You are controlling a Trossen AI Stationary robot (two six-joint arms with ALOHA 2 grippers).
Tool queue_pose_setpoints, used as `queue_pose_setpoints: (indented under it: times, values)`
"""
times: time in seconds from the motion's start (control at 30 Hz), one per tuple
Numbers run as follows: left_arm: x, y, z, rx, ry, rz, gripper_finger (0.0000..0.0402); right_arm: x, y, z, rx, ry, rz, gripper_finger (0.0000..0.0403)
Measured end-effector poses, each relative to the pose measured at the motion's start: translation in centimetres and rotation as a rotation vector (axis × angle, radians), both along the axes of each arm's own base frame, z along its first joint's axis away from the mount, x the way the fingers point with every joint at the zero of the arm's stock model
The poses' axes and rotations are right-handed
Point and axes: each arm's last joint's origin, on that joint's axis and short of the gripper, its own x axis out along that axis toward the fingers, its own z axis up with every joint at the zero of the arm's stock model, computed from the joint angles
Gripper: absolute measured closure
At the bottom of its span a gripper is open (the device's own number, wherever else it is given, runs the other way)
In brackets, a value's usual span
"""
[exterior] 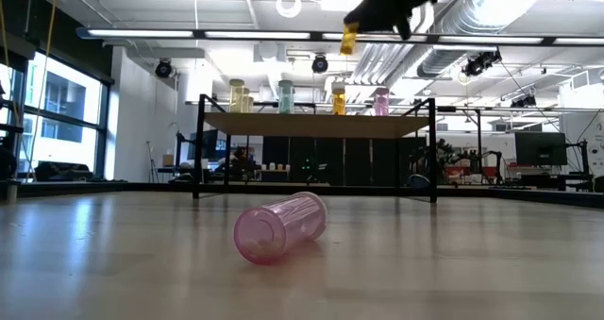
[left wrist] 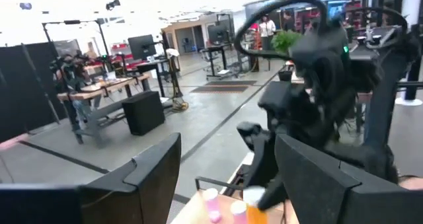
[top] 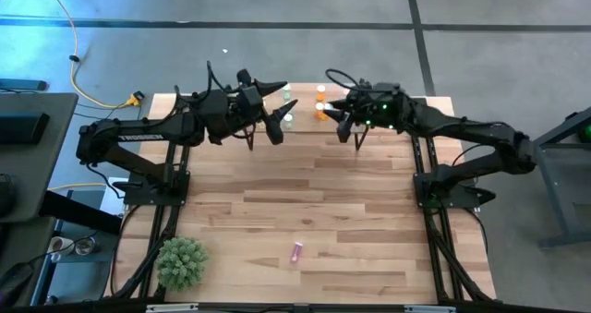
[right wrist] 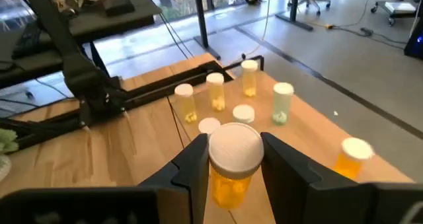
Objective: Pick and place medicine bottles onto shelf by color
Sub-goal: Put the orange pill bottle on the shelf aligned with the other orange pill bottles
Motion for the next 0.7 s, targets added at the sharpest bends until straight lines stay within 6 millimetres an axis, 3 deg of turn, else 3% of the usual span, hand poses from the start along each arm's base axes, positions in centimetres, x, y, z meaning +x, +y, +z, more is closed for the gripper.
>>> queue_pose_setpoints:
  times: [0.17, 0.33, 0.7]
  values:
    - [-0.3, 0.7, -0.1, -0.003, 0.015, 0.025, 0.0167, 0.7, -0.2, -3.6, -0.002, -0.003, 0.001, 0.0295]
    - [-0.4, 1.1, -0.4, -0.013, 0.044, 0.032, 0.0167, 1.3, -0.4, -6.0, -0.018, 0.045, 0.011, 0.0295]
    - [-0.4, 1.1, -0.6, -0.022, 0.061, 0.034, 0.0167, 2.5, -0.6, -7.5, -0.125, 0.131, -0.029, 0.0295]
